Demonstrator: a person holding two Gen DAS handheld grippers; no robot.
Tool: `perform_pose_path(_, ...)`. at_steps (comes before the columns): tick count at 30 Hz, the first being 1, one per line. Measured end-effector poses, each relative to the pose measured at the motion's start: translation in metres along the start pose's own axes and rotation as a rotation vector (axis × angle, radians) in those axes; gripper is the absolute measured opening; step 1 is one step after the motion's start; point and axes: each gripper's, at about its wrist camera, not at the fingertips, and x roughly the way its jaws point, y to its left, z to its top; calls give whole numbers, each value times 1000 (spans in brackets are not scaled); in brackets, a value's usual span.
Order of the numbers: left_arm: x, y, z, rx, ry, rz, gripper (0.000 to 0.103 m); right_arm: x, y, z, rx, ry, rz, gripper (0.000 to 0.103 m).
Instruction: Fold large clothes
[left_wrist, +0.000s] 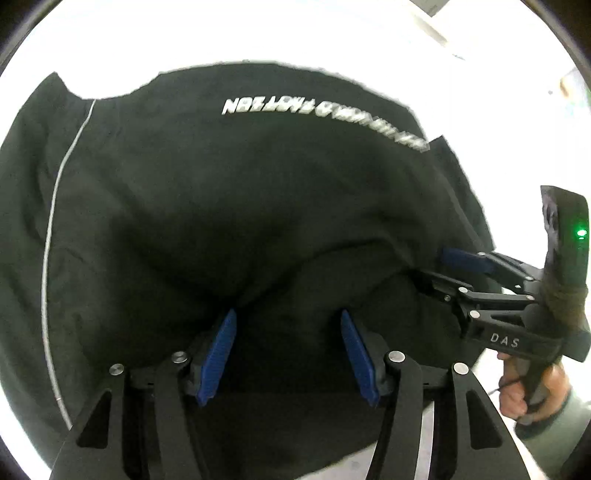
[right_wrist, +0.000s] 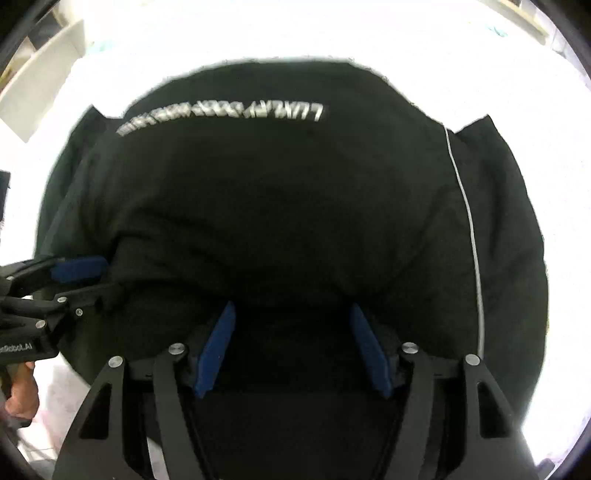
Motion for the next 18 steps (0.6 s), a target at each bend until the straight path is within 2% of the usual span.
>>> perform_pose_path(1, -9, -2, 5, 1, -17, -18, 60, -14, -4, 9, 8, -41, 22, 70)
perform_pose_path(2, -22, -5, 13, 7, -51, -35, 60, -23, -7, 16, 12, -70, 28, 76)
perform_pose_path(4, -40, -12, 33, 28, -107, -37, 64, -35, -12, 35, 23, -125, 23, 83)
perform_pose_path(6, -42, -14, 53, 31, -140, -35, 76, -31, -18, 50, 33, -141, 29, 83)
perform_pose_path(7, -39, -9, 60, 29, -142, -28, 76, -21, -21, 58, 42, -129, 7, 83)
perform_pose_path(8, -30, -7, 67, 22, -127, -1, 76, -12, -22, 60, 48, -112, -10, 82)
perform_pose_path(10, 5, 1, 75, -1, -49, 90, 75, 15, -30, 63, 67, -41, -14, 81)
perform_pose_path(11, 21, 9, 76, -17, -13, 105, 75, 35, -35, 63, 77, 12, -7, 82)
perform_pose_path(12, 31, 13, 76, -26, 5, 110, 75, 43, -36, 63, 77, 28, -11, 82)
perform_pose_path(16, 51, 11, 77, -18, 8, 173, 75, 63, -43, 65, 59, 32, -48, 88)
perform_pose_path(18, 54, 13, 81, -22, 4, 179, 75, 65, -46, 66, 54, 29, -55, 91)
